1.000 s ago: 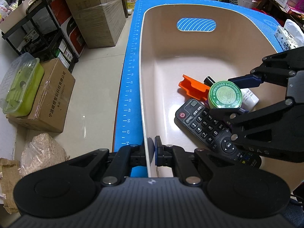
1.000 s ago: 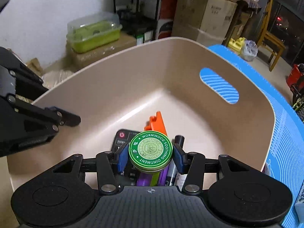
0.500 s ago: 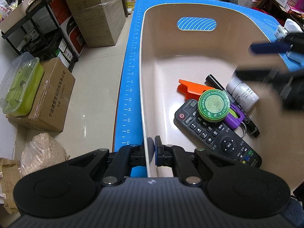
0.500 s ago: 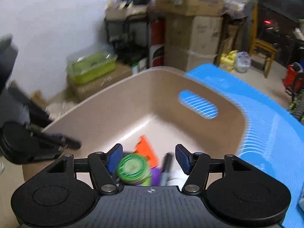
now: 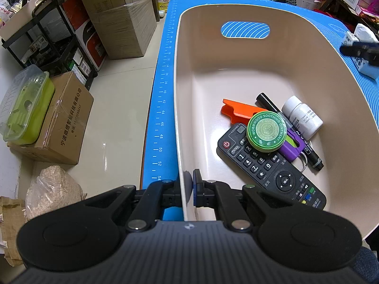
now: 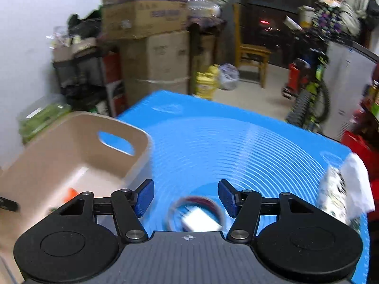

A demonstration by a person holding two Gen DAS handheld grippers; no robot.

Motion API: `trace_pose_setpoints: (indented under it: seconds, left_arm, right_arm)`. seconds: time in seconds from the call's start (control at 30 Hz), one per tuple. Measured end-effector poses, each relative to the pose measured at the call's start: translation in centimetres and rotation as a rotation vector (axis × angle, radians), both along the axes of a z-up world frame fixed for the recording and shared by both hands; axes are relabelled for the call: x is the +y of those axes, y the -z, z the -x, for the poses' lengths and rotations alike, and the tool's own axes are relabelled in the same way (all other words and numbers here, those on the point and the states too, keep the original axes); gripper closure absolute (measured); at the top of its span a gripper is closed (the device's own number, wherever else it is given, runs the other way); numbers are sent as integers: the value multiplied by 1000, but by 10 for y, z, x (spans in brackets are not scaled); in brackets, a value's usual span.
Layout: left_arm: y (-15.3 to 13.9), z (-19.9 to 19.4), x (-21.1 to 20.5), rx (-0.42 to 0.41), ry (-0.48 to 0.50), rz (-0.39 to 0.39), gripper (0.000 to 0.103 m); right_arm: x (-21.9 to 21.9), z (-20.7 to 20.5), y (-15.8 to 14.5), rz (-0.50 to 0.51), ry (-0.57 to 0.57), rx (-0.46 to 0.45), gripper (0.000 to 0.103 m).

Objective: Organize rigid objects
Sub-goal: 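Grasp the white tape roll by its edge with the right tool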

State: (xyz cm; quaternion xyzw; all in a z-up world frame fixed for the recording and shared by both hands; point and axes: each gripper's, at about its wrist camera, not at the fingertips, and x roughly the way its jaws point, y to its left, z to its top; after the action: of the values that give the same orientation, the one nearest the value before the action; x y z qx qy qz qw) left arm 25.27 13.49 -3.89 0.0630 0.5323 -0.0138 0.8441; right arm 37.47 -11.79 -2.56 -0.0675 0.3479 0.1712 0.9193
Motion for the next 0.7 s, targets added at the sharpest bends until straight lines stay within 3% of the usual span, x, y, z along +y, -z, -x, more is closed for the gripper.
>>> trace_pose_setpoints:
  seconds: [0.33,0.7]
  left_arm:
    - [2,0,-1,1,2,-3,96]
    - [2,0,-1,0,2,-4,95]
  right_arm:
    - [-17,-9,71,78,65,91,39]
    - [-17,-6,92,35,81,99,39]
